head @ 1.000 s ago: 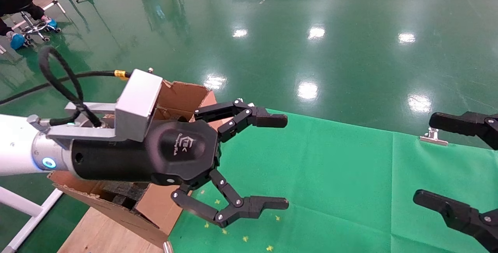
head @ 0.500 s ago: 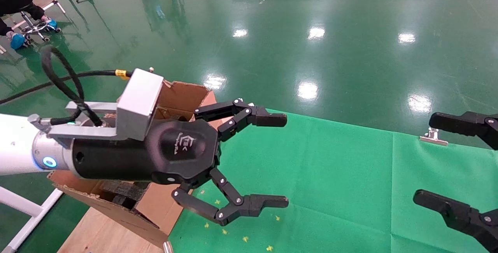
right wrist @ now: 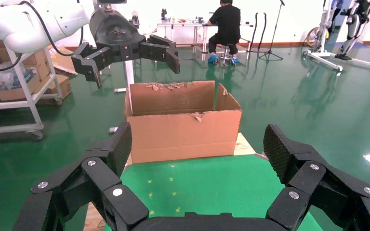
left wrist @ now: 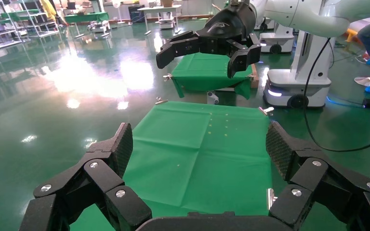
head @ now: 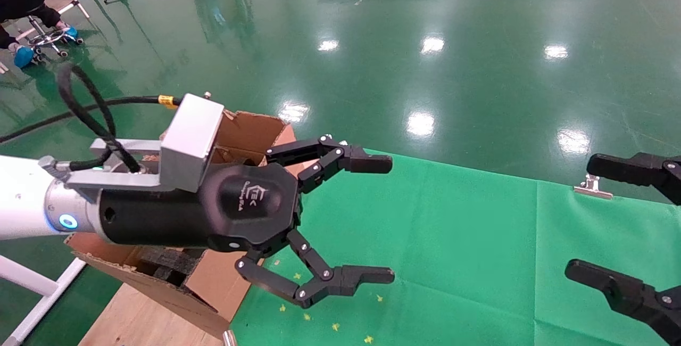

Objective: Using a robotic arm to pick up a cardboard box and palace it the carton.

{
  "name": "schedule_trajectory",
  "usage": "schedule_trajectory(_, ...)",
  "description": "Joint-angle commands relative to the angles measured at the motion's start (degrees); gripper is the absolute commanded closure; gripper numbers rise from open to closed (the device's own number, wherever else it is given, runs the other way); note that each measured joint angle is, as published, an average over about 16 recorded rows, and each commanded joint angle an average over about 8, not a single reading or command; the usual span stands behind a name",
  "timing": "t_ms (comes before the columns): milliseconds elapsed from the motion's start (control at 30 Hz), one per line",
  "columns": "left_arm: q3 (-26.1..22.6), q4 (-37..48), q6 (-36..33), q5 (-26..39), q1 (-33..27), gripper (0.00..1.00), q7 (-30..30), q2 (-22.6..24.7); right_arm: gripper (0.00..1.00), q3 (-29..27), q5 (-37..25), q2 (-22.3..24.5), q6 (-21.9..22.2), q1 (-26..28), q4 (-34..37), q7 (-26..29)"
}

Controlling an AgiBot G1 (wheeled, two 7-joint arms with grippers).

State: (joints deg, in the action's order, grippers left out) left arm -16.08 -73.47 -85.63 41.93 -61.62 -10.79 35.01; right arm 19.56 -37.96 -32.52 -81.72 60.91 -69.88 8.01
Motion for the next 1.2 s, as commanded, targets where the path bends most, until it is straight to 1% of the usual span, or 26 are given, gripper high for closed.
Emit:
schedule_trajectory(33,0.0,0.0,0.0,0.0,0.0,0.00,0.0,0.0,0.00,0.0,0.0,0.0,0.0,0.0,0.0,0.0)
schedule_trajectory(1200,0.0,0.1,0.0,0.1,-0.1,0.00,0.0,0.0,0.00,0.0,0.0,0.0,0.0,0.0,0.0,0.0)
